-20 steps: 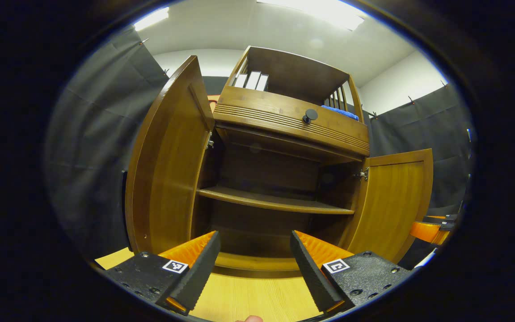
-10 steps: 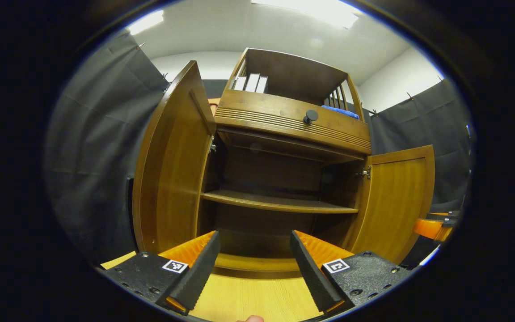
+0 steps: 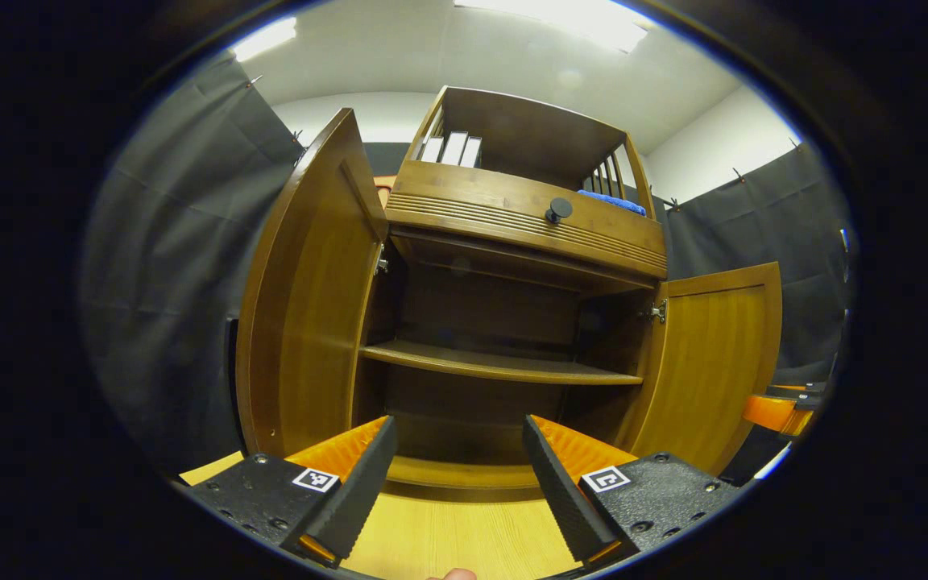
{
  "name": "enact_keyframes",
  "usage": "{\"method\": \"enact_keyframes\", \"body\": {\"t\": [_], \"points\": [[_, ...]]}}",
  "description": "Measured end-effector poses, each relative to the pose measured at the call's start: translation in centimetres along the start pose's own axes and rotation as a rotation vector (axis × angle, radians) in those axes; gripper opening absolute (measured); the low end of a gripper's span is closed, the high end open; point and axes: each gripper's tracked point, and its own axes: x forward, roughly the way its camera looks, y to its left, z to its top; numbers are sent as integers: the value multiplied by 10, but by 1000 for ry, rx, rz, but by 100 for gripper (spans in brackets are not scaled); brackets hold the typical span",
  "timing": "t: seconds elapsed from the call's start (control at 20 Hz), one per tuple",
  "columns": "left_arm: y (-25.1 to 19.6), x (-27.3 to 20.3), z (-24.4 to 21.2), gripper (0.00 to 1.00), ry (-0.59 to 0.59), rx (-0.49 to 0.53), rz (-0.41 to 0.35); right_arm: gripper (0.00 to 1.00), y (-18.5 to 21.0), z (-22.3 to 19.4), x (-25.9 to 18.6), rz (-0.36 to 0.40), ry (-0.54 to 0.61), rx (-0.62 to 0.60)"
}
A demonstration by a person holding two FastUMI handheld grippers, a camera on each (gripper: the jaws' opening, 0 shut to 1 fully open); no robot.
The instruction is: Open the right door of the double-door shoe cabinet with the right hand, and open the left door with the left hand.
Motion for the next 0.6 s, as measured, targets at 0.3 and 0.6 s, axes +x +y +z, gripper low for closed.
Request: {"method": "enact_keyframes", "body": {"t": [0.3, 0.6], "points": [[-1, 2, -3, 95, 7, 2, -4, 100, -2, 0, 1, -4, 0, 4], [0, 0, -3, 95, 6, 7, 1, 95, -2, -1, 0, -3, 1, 6]]}}
